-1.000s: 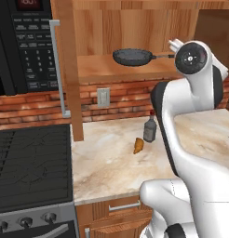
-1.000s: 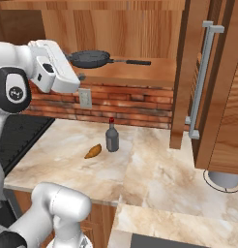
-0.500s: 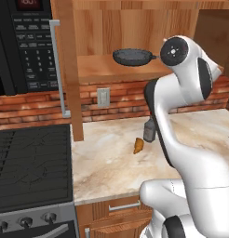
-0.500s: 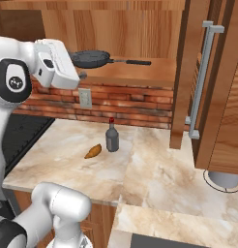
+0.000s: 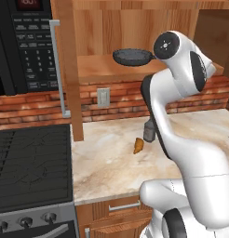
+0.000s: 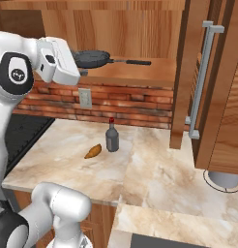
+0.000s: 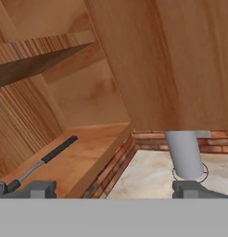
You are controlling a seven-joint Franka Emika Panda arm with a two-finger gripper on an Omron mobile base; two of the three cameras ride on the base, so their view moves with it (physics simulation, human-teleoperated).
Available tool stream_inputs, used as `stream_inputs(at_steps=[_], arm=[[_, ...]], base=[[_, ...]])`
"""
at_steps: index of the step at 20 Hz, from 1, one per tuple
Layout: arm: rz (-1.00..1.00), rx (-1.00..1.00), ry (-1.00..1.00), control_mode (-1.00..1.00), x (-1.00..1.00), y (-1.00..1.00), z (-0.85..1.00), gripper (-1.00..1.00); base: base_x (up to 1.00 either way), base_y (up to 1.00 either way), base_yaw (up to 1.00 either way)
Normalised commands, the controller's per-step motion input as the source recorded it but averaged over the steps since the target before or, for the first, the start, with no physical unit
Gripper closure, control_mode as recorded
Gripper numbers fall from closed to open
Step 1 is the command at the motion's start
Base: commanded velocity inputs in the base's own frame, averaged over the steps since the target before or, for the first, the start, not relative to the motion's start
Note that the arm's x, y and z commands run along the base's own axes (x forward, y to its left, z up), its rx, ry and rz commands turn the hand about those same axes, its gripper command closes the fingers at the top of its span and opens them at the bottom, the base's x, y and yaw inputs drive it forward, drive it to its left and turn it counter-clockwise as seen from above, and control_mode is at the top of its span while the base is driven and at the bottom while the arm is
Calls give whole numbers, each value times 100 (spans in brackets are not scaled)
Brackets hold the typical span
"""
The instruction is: Pick the pan from the cabinet and place it on the stove. Then turn on the stove burner for the pan.
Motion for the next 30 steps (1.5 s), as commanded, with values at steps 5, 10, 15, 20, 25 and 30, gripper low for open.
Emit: stream_inputs(at_steps=[5,10,15,20,25,30], arm=[[1,1,0,-100,3,0,0,-100],[7,2,0,-100,1,-9,-1,-100],[8,0,0,-100,0,-13,0,-100],[11,0,0,-100,0,-20,0,-100],[13,0,-1,-100,0,-20,0,-100],[15,0,-2,-100,-7,-7,0,-100]], base=[[0,0,0],[0,0,0],[0,0,0],[0,0,0],[0,0,0],[0,0,0]])
